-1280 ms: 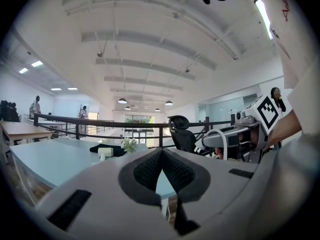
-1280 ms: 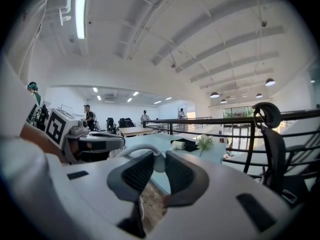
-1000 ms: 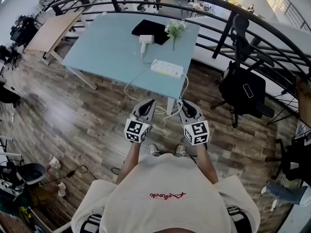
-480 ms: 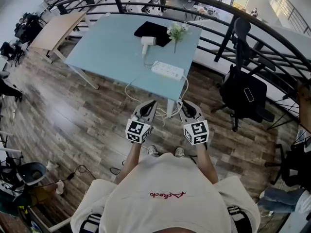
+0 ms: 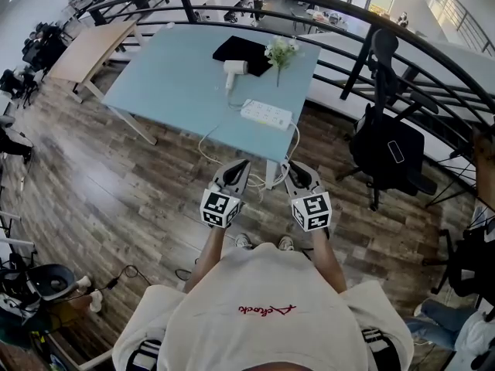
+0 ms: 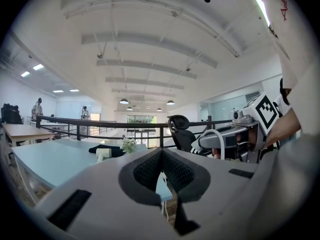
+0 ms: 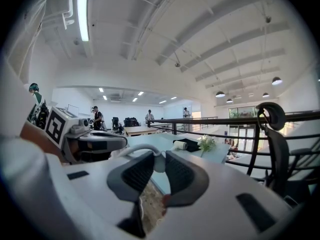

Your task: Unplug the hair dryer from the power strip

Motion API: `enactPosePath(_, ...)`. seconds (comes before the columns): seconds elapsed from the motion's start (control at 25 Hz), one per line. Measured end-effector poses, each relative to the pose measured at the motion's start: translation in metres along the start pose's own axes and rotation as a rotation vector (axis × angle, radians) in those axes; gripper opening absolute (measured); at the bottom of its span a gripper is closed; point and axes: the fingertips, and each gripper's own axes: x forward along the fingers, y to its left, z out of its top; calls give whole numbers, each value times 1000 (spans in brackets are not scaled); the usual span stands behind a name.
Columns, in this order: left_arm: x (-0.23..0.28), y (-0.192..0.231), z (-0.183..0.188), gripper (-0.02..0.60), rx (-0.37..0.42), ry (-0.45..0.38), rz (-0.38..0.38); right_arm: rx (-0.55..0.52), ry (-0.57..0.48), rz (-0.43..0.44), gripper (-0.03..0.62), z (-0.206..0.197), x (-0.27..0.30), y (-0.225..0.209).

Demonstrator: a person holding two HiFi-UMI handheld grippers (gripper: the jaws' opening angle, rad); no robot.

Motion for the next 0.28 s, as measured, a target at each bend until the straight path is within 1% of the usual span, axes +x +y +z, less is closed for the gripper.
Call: enactPosePath(0.28,1,-1,-1,9,0,3,-5,-1,9,-7,83,-2,0,0)
